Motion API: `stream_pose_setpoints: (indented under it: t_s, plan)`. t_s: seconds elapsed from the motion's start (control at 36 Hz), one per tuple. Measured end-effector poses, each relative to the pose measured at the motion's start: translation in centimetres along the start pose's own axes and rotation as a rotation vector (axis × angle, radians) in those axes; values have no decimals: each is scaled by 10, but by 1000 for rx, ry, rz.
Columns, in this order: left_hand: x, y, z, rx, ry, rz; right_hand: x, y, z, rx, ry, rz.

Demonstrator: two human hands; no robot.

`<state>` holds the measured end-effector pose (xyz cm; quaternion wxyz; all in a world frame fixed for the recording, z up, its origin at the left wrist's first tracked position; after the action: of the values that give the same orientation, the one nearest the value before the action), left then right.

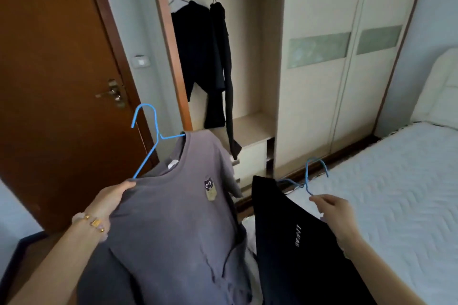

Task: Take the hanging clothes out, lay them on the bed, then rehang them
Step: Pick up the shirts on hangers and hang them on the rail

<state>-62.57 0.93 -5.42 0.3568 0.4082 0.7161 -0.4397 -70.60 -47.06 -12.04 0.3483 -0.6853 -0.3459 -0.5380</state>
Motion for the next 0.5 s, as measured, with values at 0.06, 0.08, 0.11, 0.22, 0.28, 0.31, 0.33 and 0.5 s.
stream_pose_setpoints:
  t_s: [0.06, 0.08, 0.11, 0.22, 0.28, 0.31, 0.33, 0.5]
  plan:
    - [-3, 13, -9, 97, -47, 2, 9, 13, 37, 27, 49, 12]
    - [-7, 20, -13, 139, -53, 36, 14, 20, 56, 33, 82, 21]
    - [-12, 28, -16, 175, -36, 83, 19, 26, 76, 40, 123, 40]
    - [-25, 68, -32, 230, 94, 224, 40, 52, 146, 95, 281, 170]
    - [-31, 91, -39, 240, 126, 264, 51, 66, 174, 103, 363, 202]
    - [-36, 103, -41, 255, 132, 277, 58, 73, 187, 105, 394, 218]
    - [-40, 115, -43, 269, 126, 284, 64, 80, 199, 116, 417, 240]
    - [-63, 181, -34, 395, 18, 274, 94, 121, 252, 203, 599, 227]
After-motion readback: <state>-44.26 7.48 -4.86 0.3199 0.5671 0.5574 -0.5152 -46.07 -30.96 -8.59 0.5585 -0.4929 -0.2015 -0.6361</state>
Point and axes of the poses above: each hand's wrist, its own y-axis towards the middle knuckle, its own z-axis out of the palm, x = y × z, the point moved 6 cm from there along y, towards the middle knuckle, and after that the axes turned 7 degrees about y, right-handed, at the moved point
